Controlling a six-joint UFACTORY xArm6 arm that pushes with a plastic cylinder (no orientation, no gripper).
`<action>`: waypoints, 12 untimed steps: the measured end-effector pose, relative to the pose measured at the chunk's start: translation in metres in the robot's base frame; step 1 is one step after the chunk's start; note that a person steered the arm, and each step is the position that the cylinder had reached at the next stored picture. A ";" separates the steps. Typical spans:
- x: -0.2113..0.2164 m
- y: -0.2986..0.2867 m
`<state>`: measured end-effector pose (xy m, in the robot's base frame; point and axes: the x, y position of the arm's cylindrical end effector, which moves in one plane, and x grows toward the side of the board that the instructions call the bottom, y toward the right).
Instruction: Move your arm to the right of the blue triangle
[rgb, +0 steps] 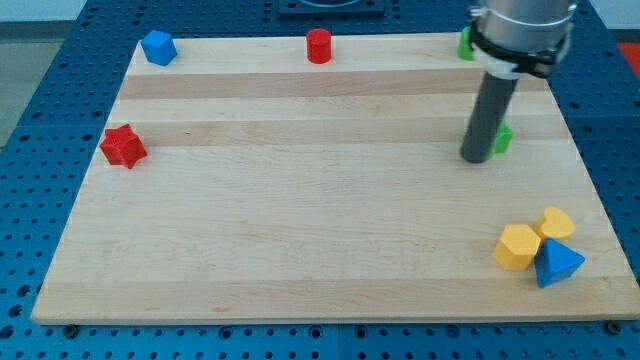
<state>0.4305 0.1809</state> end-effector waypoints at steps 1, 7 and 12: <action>0.000 0.009; -0.024 -0.015; 0.029 0.018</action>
<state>0.4591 0.1986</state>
